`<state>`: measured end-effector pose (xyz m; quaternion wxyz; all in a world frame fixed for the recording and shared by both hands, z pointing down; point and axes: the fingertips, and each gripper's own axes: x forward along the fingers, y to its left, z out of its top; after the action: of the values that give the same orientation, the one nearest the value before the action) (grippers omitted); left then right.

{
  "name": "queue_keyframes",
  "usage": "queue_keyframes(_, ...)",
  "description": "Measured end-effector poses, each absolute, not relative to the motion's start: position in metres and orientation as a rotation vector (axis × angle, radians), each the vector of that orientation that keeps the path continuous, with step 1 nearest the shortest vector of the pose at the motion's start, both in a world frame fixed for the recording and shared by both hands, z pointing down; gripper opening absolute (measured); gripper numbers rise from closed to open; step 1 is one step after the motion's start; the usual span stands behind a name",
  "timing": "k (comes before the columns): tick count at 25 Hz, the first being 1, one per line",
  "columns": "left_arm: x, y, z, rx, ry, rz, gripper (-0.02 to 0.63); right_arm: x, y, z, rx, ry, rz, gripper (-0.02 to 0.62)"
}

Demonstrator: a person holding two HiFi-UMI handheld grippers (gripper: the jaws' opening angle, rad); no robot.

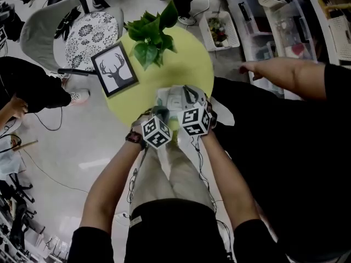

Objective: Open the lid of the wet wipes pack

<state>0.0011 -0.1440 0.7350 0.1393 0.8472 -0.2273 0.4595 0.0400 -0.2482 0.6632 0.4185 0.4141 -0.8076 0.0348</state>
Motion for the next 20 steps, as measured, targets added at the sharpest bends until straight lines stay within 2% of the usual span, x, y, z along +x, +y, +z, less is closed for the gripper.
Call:
queue_keyframes(7,0.001,-0.146,0.738,2.439,-0.656,1.329,0.017,0.042,-0.262,0.675,1.112,-2.021,0.199,0.014)
queue_keyframes(10,0.0,-0.145,0.737,2.463,-0.64,1.279,0.018,0.045,-0.264,0.691,1.138,-2.026,0.369,0.0)
queue_keyframes(14,-0.007,-0.146,0.714,2.429,-0.698,1.039,0.018,0.058,-0.262,0.697,1.254,-2.048,0.574,0.002)
queue_keyframes(20,-0.012,-0.128,0.612,2.469,-0.788,0.683,0.018,0.095,-0.211,0.633,1.44,-2.072,0.703,0.002)
